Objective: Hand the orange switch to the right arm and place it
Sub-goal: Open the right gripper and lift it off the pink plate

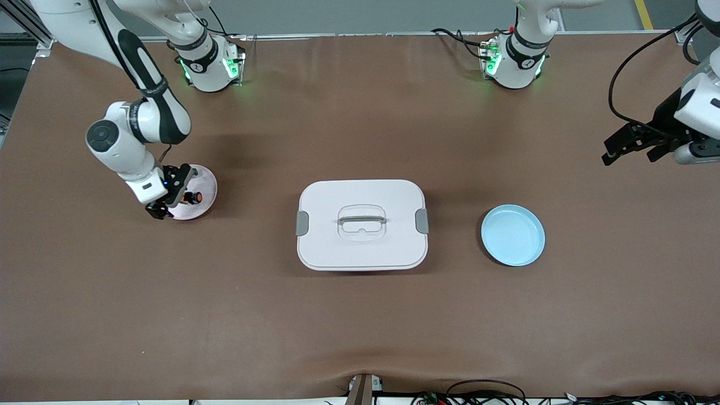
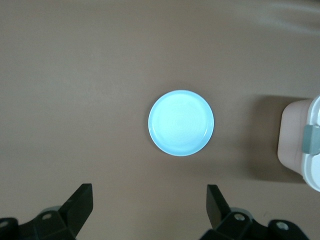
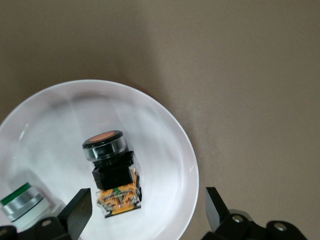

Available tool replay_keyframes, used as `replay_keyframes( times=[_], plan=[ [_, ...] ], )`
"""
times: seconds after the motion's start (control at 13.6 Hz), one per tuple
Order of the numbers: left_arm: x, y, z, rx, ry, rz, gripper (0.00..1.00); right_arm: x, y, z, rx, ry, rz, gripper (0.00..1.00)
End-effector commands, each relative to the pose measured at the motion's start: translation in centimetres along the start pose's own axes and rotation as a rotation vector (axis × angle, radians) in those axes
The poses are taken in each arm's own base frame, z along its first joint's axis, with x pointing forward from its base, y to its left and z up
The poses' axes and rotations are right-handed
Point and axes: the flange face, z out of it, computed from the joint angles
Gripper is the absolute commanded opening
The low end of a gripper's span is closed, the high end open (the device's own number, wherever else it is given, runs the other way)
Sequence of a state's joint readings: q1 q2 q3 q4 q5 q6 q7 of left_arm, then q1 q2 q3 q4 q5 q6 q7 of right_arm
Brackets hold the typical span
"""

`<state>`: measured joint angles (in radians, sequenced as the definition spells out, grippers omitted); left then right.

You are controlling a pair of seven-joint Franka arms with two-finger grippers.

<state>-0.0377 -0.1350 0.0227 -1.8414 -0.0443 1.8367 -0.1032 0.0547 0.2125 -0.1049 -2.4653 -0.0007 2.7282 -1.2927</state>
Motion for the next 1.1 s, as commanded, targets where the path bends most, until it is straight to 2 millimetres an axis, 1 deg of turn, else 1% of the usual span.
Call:
replay_keyframes(
  times=[0.0, 0.15, 0.22, 0.37, 0.44, 0.59, 0.66, 0.73, 0.81, 0.88, 0.95, 1.03],
  plan=[
    [0.9, -0.3, -3.1, 0.018, 0.021, 0.007, 1.00, 0.2, 1.4, -3.3, 0.041, 0.008, 0.155, 1.00],
    [1.9, 0.0, -4.1, 0.020, 0.011, 0.009, 1.00, 0.4, 3.4, -5.8, 0.099, -0.015, 0.261, 1.00],
    [2.3, 0.3, -4.4, 0.020, 0.007, 0.012, 1.00, 0.2, 4.5, -7.2, 0.136, -0.032, 0.313, 1.00],
    [2.2, 1.0, -4.8, 0.021, -0.010, 0.026, 1.00, -0.3, 7.2, -10.6, 0.182, -0.057, 0.413, 1.00],
    [2.0, 1.2, -4.8, 0.023, -0.018, 0.029, 1.00, -0.5, 8.8, -12.8, 0.184, -0.057, 0.419, 1.00],
    [2.0, 1.8, -4.9, 0.021, -0.017, 0.039, 1.00, -0.8, 10.8, -15.8, 0.167, -0.049, 0.449, 1.00],
    [2.0, 1.7, -5.0, 0.021, -0.016, 0.039, 1.00, -1.0, 11.5, -17.1, 0.143, -0.040, 0.499, 1.00],
    [2.0, 1.7, -5.0, 0.021, -0.016, 0.045, 1.00, -0.5, 11.9, -18.3, 0.125, -0.038, 0.594, 1.00],
    [2.0, 1.7, -5.0, 0.021, -0.016, 0.055, 1.00, -0.2, 12.1, -19.0, 0.127, -0.048, 0.696, 1.00],
    [2.0, 1.7, -4.9, 0.022, -0.018, 0.089, 1.00, 0.4, 12.4, -20.3, 0.117, -0.047, 0.774, 1.00],
    [2.0, 2.0, -4.8, 0.021, -0.020, 0.130, 1.00, 1.1, 12.6, -21.5, 0.110, -0.052, 0.800, 1.00],
    [2.0, 1.9, -4.8, 0.021, -0.020, 0.152, 1.00, 1.9, 13.1, -23.3, 0.088, -0.047, 0.793, 1.00]
  ],
)
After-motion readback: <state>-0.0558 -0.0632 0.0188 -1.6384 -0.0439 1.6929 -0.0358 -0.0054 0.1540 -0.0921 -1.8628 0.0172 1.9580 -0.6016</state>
